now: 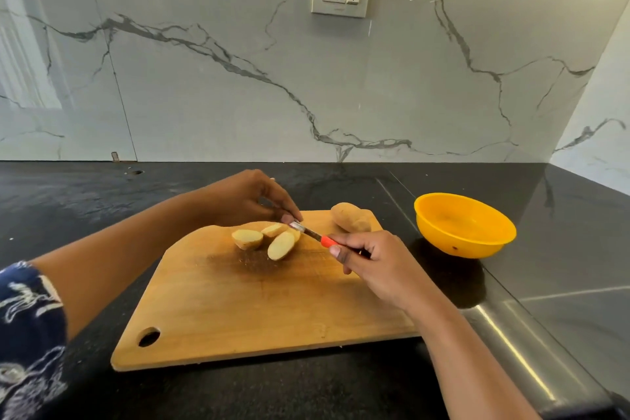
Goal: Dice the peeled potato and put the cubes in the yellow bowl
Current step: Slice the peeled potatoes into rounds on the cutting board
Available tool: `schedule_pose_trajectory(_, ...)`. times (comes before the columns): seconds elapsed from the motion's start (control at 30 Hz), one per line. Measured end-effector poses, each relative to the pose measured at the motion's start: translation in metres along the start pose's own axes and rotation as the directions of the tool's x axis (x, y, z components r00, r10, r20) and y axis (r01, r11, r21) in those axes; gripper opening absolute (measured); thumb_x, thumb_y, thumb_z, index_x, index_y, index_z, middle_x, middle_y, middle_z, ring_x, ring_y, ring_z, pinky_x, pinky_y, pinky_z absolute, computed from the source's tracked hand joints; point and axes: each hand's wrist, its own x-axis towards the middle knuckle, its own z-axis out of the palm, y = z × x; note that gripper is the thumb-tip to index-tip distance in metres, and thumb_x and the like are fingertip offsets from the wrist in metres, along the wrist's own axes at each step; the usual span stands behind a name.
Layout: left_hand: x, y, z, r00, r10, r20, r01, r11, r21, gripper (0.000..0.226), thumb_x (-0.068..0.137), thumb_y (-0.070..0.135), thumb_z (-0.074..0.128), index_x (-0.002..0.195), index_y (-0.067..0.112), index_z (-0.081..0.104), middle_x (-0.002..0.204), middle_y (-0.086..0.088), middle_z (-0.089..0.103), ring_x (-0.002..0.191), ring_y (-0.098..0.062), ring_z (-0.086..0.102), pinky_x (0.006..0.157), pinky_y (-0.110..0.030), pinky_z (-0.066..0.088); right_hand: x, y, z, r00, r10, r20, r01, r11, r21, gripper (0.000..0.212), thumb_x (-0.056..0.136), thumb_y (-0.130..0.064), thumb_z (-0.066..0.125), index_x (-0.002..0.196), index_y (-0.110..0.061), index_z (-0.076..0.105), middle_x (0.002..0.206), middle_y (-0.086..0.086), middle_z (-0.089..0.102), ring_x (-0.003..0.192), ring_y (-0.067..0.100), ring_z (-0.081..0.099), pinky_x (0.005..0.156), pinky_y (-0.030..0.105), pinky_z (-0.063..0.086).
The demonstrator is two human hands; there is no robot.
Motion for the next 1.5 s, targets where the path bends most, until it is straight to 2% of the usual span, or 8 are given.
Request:
schedule_pose_trajectory(0.1, -0.011, -0.006, -0.003, 0.985, -0.056, -0.166, 0.029, 0.986, -0.163, 0.017, 0.083, 0.019, 0.066, 0.093, 0.032, 0.071, 0.095, 0.018, 0.071, 0.097, 0.0, 0.063, 0.083, -0.014, 0.045, 0.002, 0.005, -0.003, 0.999, 0.029, -0.015, -0.029, 0.999, 0.016, 0.028, 0.092, -0.039, 0.058, 0.118, -0.033, 0.066, 0.069, -0.016, 0.063, 0.081, 0.001, 0.061, 0.068, 0.009, 0.041)
schedule_pose_trajectory(0.23, -0.025, -0.012, 0.003, 0.898, -0.128, -0.42, 0.029, 0.971, -0.235, 0.02, 0.074, 0.033, 0.065, 0.092, 0.03, 0.073, 0.094, 0.018, 0.07, 0.095, 0.0, 0.061, 0.083, -0.018, 0.046, 0.004, 0.012, -0.005, 0.984, 0.073, -0.163, -0.079, 0.996, -0.029, 0.032, 0.094, -0.039, 0.055, 0.124, -0.03, 0.063, 0.071, -0.016, 0.062, 0.077, 0.003, 0.06, 0.065, 0.011, 0.039)
schedule_pose_trajectory(0.57, 0.011, 0.011, 0.037, 0.967, -0.099, -0.233, 0.151, 0.965, 0.217, 0.022, 0.084, 0.032, 0.067, 0.106, 0.033, 0.069, 0.092, 0.018, 0.056, 0.089, -0.002, 0.049, 0.074, -0.017, 0.041, 0.006, 0.011, -0.004, 0.951, 0.13, -0.279, -0.139, 0.99, -0.011, 0.035, 0.094, -0.037, 0.055, 0.127, -0.027, 0.061, 0.075, -0.014, 0.062, 0.075, 0.006, 0.058, 0.063, 0.012, 0.04)
schedule_pose_trajectory(0.73, -0.021, 0.003, 0.018, 0.905, -0.193, -0.38, 0.136, 0.976, -0.173, 0.027, 0.086, 0.031, 0.06, 0.113, 0.037, 0.061, 0.117, 0.016, 0.061, 0.106, 0.001, 0.054, 0.093, -0.026, 0.04, 0.004, 0.01, -0.001, 0.959, 0.085, -0.27, -0.101, 0.994, -0.047, 0.033, 0.095, -0.037, 0.055, 0.125, -0.028, 0.062, 0.074, -0.017, 0.061, 0.076, 0.007, 0.059, 0.066, 0.015, 0.044)
schedule_pose_trajectory(0.97, -0.048, -0.016, 0.017, 0.816, -0.572, -0.084, 0.578, 0.811, 0.091, 0.074, 0.064, 0.068, 0.051, 0.125, 0.025, 0.056, 0.117, 0.003, 0.059, 0.099, -0.009, 0.05, 0.085, -0.024, 0.038, 0.002, 0.003, 0.006, 0.974, 0.027, -0.226, -0.051, 0.993, -0.102, 0.036, 0.095, -0.038, 0.054, 0.128, -0.027, 0.06, 0.093, -0.01, 0.068, 0.085, 0.006, 0.059, 0.07, 0.013, 0.042)
schedule_pose_trajectory(1.13, -0.023, -0.014, 0.022, 0.805, -0.575, -0.148, 0.593, 0.768, 0.241, 0.052, 0.077, 0.056, 0.064, 0.111, 0.017, 0.068, 0.102, 0.004, 0.065, 0.091, -0.012, 0.056, 0.068, -0.017, 0.042, 0.0, 0.001, 0.005, 0.974, 0.04, -0.224, -0.067, 0.991, -0.116, 0.036, 0.095, -0.037, 0.053, 0.129, -0.027, 0.059, 0.099, -0.008, 0.069, 0.088, 0.006, 0.059, 0.071, 0.012, 0.041)
schedule_pose_trajectory(1.33, -0.049, -0.011, 0.021, 0.862, -0.474, -0.18, 0.466, 0.881, -0.087, 0.041, 0.074, 0.031, 0.076, 0.112, 0.033, 0.06, 0.107, 0.013, 0.062, 0.096, -0.005, 0.057, 0.085, -0.024, 0.044, -0.004, -0.004, 0.007, 0.978, 0.02, -0.205, -0.049, 0.989, -0.137, 0.036, 0.096, -0.038, 0.052, 0.13, -0.027, 0.059, 0.103, -0.007, 0.07, 0.092, 0.007, 0.061, 0.077, 0.017, 0.046)
schedule_pose_trajectory(1.5, -0.076, -0.011, 0.047, 0.828, -0.435, -0.355, 0.373, 0.899, -0.231, 0.05, 0.063, 0.03, 0.083, 0.108, 0.037, 0.061, 0.098, 0.017, 0.066, 0.089, 0.007, 0.061, 0.075, -0.008, 0.044, -0.009, -0.017, 0.018, 0.989, -0.011, -0.149, -0.016, 0.984, -0.175, 0.034, 0.098, -0.036, 0.048, 0.129, -0.025, 0.059, 0.086, -0.012, 0.062, 0.077, 0.005, 0.058, 0.065, 0.012, 0.045)
